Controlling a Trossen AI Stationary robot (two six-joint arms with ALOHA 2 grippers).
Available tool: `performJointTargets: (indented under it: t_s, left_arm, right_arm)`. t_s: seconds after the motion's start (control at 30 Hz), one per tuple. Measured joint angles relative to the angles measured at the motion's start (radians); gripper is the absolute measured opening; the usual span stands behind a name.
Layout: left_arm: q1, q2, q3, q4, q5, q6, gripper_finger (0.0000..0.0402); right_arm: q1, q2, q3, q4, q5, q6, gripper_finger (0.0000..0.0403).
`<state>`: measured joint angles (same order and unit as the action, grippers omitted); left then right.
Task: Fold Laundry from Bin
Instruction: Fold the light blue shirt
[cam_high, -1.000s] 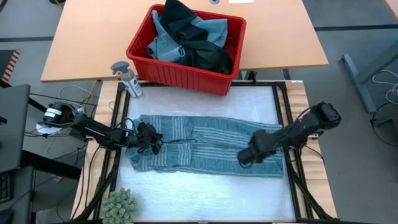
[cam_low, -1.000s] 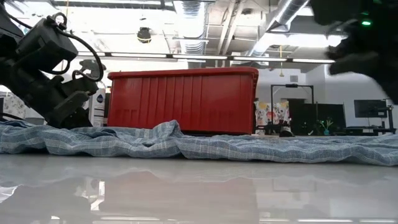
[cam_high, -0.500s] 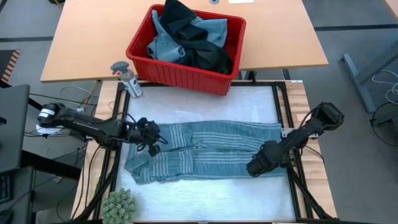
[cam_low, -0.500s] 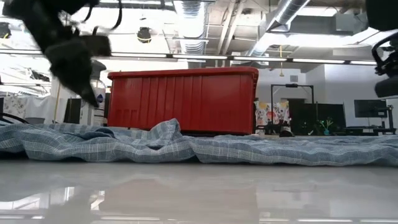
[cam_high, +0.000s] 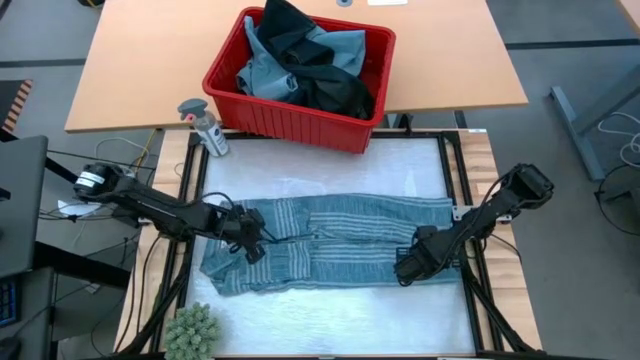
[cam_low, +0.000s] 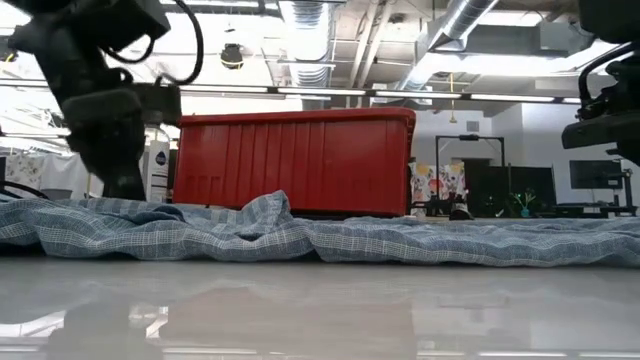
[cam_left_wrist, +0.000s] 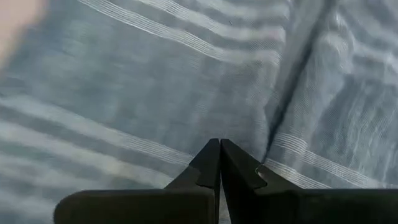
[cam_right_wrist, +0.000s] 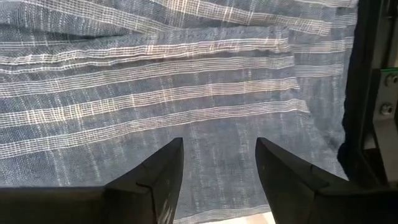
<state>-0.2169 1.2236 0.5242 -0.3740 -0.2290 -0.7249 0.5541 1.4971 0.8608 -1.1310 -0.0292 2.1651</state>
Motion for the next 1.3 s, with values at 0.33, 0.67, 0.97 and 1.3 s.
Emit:
performJointTargets:
  t_s: [0.33, 0.67, 0.97, 1.3]
  left_arm:
    - [-0.002, 0.072, 0.001, -0.051, -0.049, 0.027, 0.0000]
    - [-0.006, -0.175, 0.031, -0.206, 0.011, -0.087, 0.0000]
    - [-0.114, -0.318, 0.033, 0.040, -0.224, -0.229, 0.0000]
    - [-0.138, -0.093, 0.008, 0.171, -0.262, -0.130, 0.0000]
  right_arm:
    - [0.000, 0.000, 0.000, 0.004, 0.003, -0.024, 0.0223]
    - [0.000, 0.000, 0.000, 0.013, 0.006, -0.090, 0.0223]
    - [0.002, 0.000, 0.000, 0.013, 0.007, -0.114, 0.0223]
    - [0.002, 0.000, 0.000, 0.015, 0.007, -0.131, 0.0223]
